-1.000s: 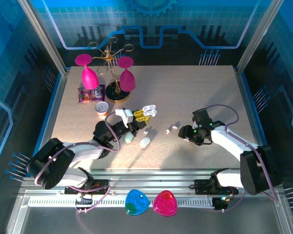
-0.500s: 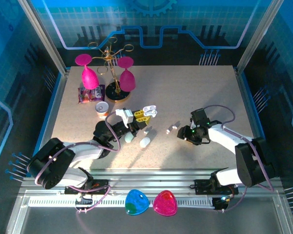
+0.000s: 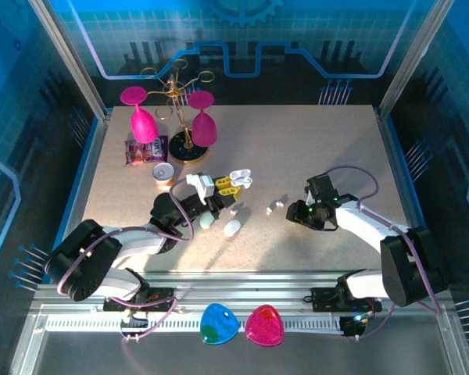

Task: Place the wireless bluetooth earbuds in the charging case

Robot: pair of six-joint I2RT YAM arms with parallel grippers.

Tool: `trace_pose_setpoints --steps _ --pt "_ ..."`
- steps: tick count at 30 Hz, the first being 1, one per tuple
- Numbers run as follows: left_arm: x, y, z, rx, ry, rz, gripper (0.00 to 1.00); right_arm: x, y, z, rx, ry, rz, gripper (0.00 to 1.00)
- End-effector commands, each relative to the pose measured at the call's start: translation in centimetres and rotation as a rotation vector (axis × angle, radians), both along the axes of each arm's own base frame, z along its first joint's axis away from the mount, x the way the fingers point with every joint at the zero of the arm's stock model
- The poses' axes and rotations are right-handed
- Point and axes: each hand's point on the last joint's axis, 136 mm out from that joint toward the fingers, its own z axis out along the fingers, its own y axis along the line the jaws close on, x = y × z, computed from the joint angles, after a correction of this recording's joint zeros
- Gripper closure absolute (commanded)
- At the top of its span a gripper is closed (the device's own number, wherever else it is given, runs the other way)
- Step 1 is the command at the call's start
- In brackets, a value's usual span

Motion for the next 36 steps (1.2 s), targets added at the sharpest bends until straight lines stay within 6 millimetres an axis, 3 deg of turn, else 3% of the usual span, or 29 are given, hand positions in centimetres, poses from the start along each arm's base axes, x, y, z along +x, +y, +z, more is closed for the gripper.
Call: trace_pose_setpoints --steps 1,13,22,29,36 --pt "-0.1 -0.2 1.3 -0.024 -0.036 -0.021 0.97 -0.2 -1.8 -0.6 -0.091 0.052 -0.036 0.55" --pt "-0.1 -0.1 1.0 -0.020 -0.031 -0.018 0.97 1.5 -0.5 -1.6 -0.081 0.066 -0.012 0.67" --pt "-0.1 0.0 0.8 -0.017 -0.025 -0.013 0.97 1.5 -0.6 -1.6 -0.100 0.072 0.004 0.79" --pt "-0.1 -0.1 0.7 -0.015 -0.028 -0.013 0.97 0.9 -0.2 -0.4 -0.082 0.061 0.034 0.77" --pt "-0.1 -0.1 0.5 -0.010 -0.025 -0.015 0.97 -1.0 0.7 0.2 -0.039 0.128 0.088 0.76"
